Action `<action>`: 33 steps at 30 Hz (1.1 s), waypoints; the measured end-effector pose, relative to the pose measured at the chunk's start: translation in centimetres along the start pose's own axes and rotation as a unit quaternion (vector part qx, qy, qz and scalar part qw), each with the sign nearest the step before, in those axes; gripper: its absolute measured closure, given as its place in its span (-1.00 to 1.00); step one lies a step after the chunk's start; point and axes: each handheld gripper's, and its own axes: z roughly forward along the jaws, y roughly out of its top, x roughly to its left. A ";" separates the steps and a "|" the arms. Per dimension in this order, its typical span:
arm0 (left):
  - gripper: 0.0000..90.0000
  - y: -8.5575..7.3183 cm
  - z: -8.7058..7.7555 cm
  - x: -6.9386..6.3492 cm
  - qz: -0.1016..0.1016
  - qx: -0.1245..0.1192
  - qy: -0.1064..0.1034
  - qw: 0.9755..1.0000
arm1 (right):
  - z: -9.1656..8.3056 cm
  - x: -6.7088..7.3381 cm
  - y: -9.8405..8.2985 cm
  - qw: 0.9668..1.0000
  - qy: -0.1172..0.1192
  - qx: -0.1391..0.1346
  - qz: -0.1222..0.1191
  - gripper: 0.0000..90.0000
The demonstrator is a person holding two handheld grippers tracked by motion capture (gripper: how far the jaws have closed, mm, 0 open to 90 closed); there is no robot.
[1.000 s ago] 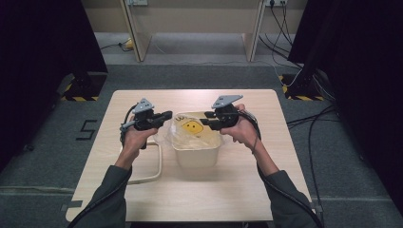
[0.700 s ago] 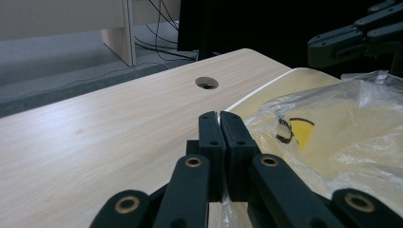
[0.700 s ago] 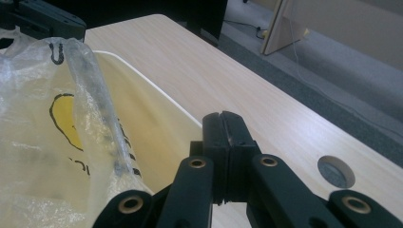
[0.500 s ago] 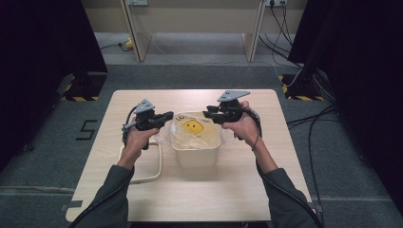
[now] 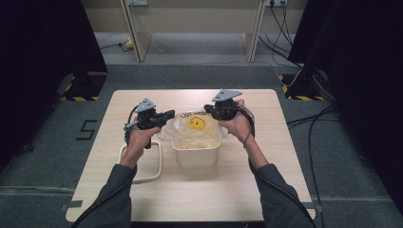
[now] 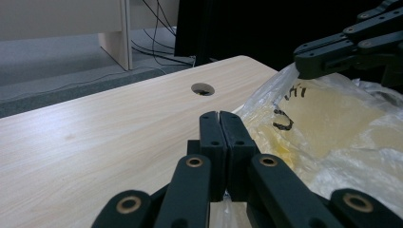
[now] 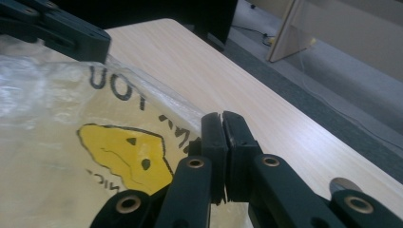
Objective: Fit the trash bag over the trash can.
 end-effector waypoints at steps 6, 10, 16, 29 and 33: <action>0.96 -0.3 0.2 0.6 -0.006 0.004 0.017 1.000 | 0.7 -0.7 -0.5 0.999 -0.007 -0.004 0.036 0.74; 0.97 -1.2 0.8 0.9 -0.015 0.017 0.021 1.000 | 0.4 -0.9 -0.5 0.998 -0.020 -0.010 0.059 0.56; 0.96 -1.3 0.7 1.1 -0.016 0.020 0.024 0.999 | -1.3 -1.1 -0.1 0.996 -0.025 -0.022 0.078 0.24; 0.94 -1.2 0.6 1.1 -0.011 0.025 0.020 0.999 | -2.7 -3.7 -4.2 0.992 0.041 0.041 0.115 0.18; 0.94 -1.5 0.9 1.1 -0.014 0.030 0.018 0.999 | -1.8 -4.0 -5.5 0.987 0.080 0.042 0.135 0.49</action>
